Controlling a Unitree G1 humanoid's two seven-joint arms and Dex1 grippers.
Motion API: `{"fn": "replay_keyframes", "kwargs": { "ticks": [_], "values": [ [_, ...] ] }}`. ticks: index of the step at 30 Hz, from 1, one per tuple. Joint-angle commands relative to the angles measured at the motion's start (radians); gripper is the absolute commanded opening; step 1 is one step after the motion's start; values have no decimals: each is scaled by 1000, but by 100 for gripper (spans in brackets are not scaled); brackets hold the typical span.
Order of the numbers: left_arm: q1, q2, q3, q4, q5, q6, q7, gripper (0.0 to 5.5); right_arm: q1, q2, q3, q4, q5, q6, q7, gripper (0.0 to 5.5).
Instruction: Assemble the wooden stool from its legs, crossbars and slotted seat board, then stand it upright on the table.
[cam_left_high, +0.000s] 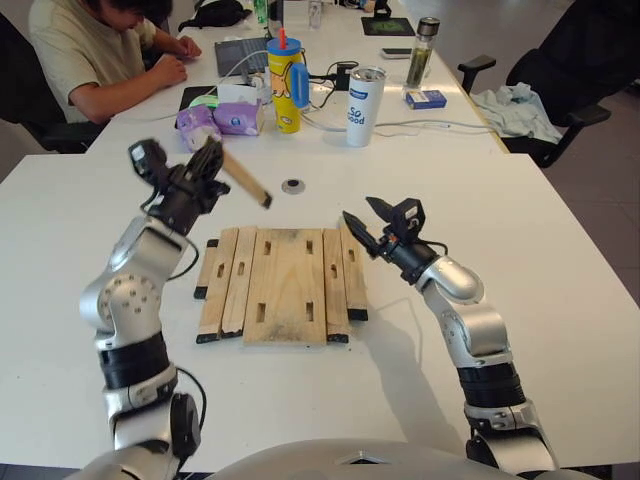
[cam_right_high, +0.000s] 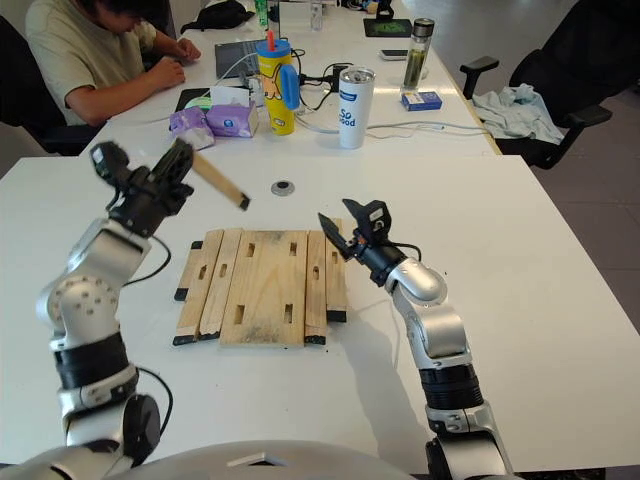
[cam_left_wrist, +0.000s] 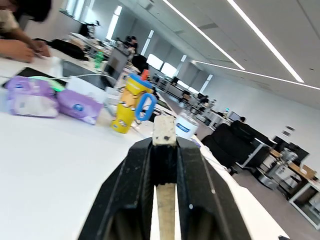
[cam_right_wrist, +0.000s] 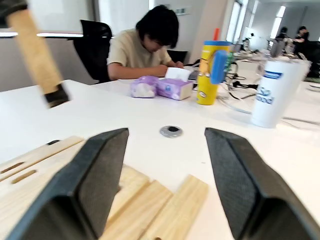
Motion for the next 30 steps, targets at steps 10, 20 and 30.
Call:
{"fn": "replay_keyframes", "kwargs": {
  "ticks": [10,20,30],
  "values": [
    [241,-55,-48,-124,85,-31,86,44,13,16,8,-31,10,65,-22,283],
    [243,-22,-66,-89,119,-34,69,44,30,29,9,-54,13,84,-35,283],
    [245,12,-77,-40,160,-39,37,44,43,36,13,-66,15,91,-36,283]
  ]
}}
